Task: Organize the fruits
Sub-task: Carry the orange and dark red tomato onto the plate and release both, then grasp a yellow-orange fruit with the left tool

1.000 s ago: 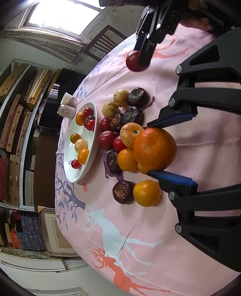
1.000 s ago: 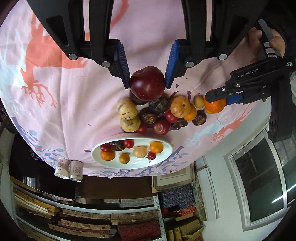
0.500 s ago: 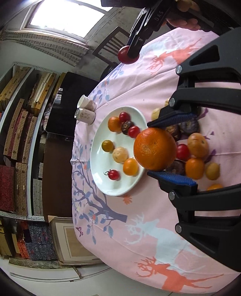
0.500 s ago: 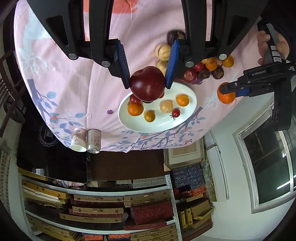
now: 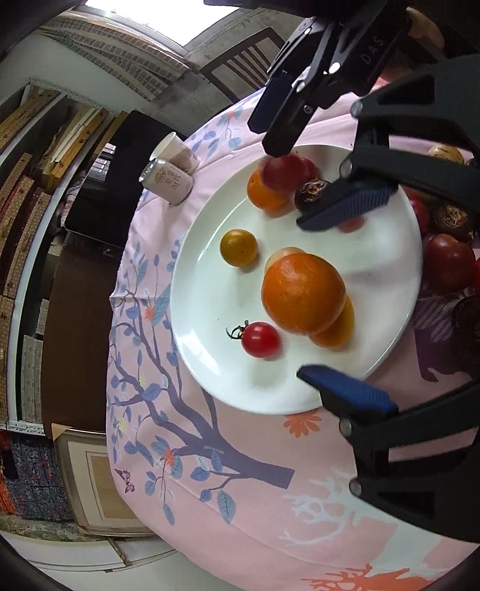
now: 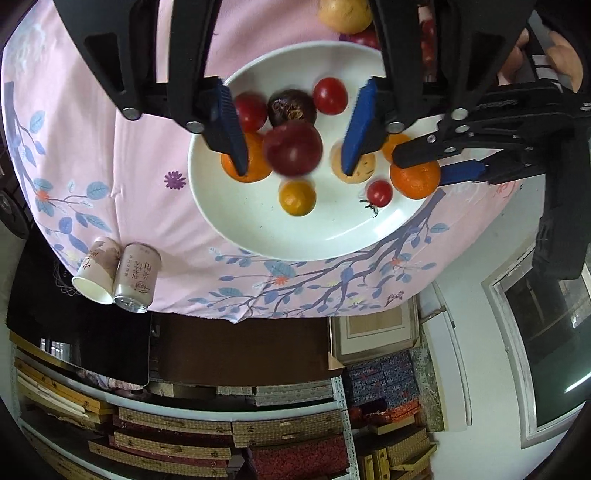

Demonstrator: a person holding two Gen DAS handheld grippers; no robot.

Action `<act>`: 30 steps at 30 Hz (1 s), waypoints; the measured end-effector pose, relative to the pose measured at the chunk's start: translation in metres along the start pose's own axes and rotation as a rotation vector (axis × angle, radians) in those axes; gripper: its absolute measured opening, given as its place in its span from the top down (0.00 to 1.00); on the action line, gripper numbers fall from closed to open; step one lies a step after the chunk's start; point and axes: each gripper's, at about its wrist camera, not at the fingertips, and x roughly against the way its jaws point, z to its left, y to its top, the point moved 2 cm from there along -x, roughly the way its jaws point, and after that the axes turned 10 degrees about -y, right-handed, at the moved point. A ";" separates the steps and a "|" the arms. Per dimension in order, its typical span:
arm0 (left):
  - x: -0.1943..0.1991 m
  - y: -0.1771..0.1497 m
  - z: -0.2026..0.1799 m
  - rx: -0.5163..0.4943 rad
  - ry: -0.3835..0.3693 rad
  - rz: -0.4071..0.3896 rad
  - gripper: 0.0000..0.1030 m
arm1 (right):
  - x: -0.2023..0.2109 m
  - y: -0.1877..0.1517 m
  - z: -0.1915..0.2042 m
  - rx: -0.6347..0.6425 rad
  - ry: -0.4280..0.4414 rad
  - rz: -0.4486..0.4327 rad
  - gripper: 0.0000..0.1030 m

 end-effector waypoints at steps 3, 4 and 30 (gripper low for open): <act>0.021 0.002 0.000 -0.005 -0.006 -0.042 0.16 | 0.015 -0.003 -0.010 -0.039 0.023 -0.018 0.43; 0.029 0.001 -0.001 -0.009 -0.003 -0.047 0.16 | 0.021 -0.005 -0.014 -0.050 0.030 -0.020 0.43; 0.116 -0.179 0.025 -0.210 0.239 0.085 0.15 | 0.117 -0.180 -0.010 -0.116 0.075 0.059 0.42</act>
